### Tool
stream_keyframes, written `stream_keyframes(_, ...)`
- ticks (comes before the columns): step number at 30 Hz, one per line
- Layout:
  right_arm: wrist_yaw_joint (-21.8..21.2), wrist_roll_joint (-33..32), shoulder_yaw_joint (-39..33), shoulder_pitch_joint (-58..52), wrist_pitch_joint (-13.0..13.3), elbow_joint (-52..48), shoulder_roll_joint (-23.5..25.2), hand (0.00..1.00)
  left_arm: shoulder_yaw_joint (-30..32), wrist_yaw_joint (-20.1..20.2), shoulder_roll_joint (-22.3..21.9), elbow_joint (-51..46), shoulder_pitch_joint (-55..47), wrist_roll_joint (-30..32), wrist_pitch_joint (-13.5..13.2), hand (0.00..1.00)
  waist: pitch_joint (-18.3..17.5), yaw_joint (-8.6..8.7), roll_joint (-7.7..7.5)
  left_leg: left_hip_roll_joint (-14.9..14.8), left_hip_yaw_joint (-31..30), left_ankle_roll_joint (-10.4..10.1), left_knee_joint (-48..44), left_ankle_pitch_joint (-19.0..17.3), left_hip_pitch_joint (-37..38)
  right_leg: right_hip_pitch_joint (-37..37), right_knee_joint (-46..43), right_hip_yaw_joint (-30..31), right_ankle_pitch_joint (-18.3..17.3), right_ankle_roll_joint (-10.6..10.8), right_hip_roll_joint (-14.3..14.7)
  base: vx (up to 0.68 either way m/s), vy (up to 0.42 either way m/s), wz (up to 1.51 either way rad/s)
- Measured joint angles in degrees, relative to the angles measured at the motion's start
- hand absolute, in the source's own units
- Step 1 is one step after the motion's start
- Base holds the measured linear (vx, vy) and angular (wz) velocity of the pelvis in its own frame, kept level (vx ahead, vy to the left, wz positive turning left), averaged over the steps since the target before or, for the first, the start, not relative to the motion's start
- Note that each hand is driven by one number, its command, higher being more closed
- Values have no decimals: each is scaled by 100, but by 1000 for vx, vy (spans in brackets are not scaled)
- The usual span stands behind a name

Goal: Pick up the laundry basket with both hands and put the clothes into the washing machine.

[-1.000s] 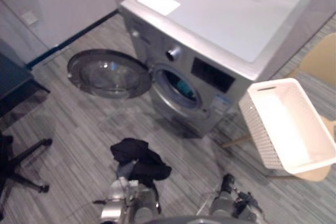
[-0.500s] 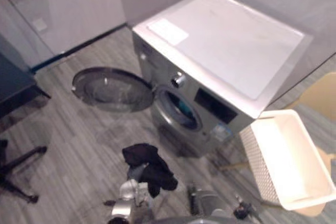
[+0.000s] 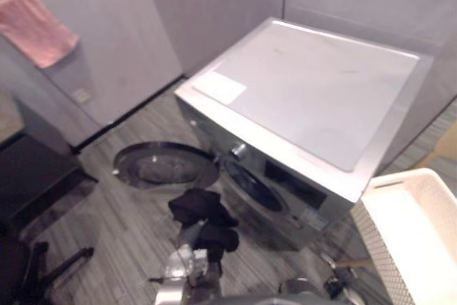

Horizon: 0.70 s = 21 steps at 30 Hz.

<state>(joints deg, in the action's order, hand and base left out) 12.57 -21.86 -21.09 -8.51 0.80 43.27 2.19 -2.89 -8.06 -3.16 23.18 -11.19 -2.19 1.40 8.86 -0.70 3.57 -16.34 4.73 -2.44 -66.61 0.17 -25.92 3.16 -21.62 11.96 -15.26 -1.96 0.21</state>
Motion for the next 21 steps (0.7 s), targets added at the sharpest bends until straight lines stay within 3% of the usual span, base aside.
stream_keyframes(2,-4,76,62,27,5,-31,11,0,-184,-64,12,5,38,-4,-4,100,-43,0,-195,-143,17,80,1585,-175,130,-18,130,223,48,140,-174,273,248,-77)
stream_keyframes(3,-2,222,15,82,11,71,-58,0,-299,-83,25,80,116,-7,-38,100,-49,-7,-235,-153,-157,25,3741,-140,617,-14,201,443,31,362,-263,284,346,-72)
stream_keyframes(4,-2,237,-13,124,13,159,-115,0,-309,-86,29,149,155,-8,-67,100,-63,-6,-214,-123,-394,-43,4489,-97,780,17,204,569,-18,451,-278,288,405,-90)
stream_keyframes(5,3,313,-104,222,11,350,-204,0,-310,-98,33,273,227,-5,-72,100,-85,0,-177,-64,-741,-246,5311,30,968,64,204,757,-97,589,-301,286,564,-103)
stream_keyframes(6,39,442,-196,337,5,600,-358,0,-323,-118,34,460,313,-5,-72,100,-141,-3,-82,-77,-993,-577,6016,254,1188,196,207,1060,-184,799,-319,339,770,-151)
stream_keyframes(7,93,459,-341,405,-1,757,-472,0,-353,-159,49,624,331,-1,-73,100,-241,-17,116,-150,-858,-1050,6139,278,1327,248,339,1401,-239,1029,-330,308,812,-136)
stream_keyframes(8,106,459,-389,481,6,922,-465,0,-378,-189,142,790,409,1,-69,100,-213,12,-33,-47,-647,-1219,6098,146,1336,228,434,1521,-231,1149,-505,140,565,-106)
stream_keyframes(9,114,460,-427,510,-28,1089,-356,0,-435,-206,349,981,565,2,-38,100,-192,64,-280,173,-388,-1084,6041,177,1355,302,573,1639,38,1411,-754,69,545,-64)
stream_keyframes(10,120,448,-645,480,-117,1284,-195,0,-445,-207,596,1070,602,10,-41,100,-195,158,-286,281,-208,-942,6021,67,1392,245,977,1597,737,1702,-920,52,480,-55)
stream_keyframes(14,96,401,-966,398,-136,1427,-65,0,-611,-212,1038,1079,736,57,-66,100,-186,128,-234,517,398,-521,5912,-190,1473,433,1385,1477,1937,1708,-1257,1,311,-63)
stream_keyframes(15,93,401,-968,431,-138,1422,-77,0,-633,-212,1080,1090,771,58,-66,100,-187,128,-206,524,501,-477,5864,-217,1424,538,1412,1458,2123,1697,-1278,-95,159,-81)
stream_keyframes(17,93,415,-931,494,-137,1370,-179,0,-638,-217,1149,1109,840,59,-66,100,-183,111,-60,447,886,-280,5686,-359,1246,899,1649,1215,3011,1687,-1266,-128,142,-93)
stream_keyframes(18,93,418,-919,520,-142,1378,-207,0,-630,-217,1163,1109,848,58,-66,100,-169,84,-34,398,1012,-258,5627,-410,1224,975,1743,1101,3272,1641,-1233,-132,126,-114)
stream_keyframes(19,103,418,-801,547,-139,1379,-244,0,-593,-220,1175,1109,840,59,-64,100,-158,19,-17,296,1221,-200,5552,-503,1200,1081,1919,770,3629,1240,-1177,-119,84,-115)
stream_keyframes(20,98,419,-668,551,-136,1378,-274,0,-549,-221,1176,1109,837,58,-58,100,-138,-7,17,212,1401,-149,5497,-578,1204,1151,1916,366,3652,1208,-1081,-102,44,-105)
stream_keyframes(21,97,419,-558,590,-132,1372,-288,0,-546,-221,1172,1107,850,57,-59,100,-113,2,61,177,1452,-145,5498,-578,1209,1187,1655,157,3308,1407,-931,-52,-12,-59)
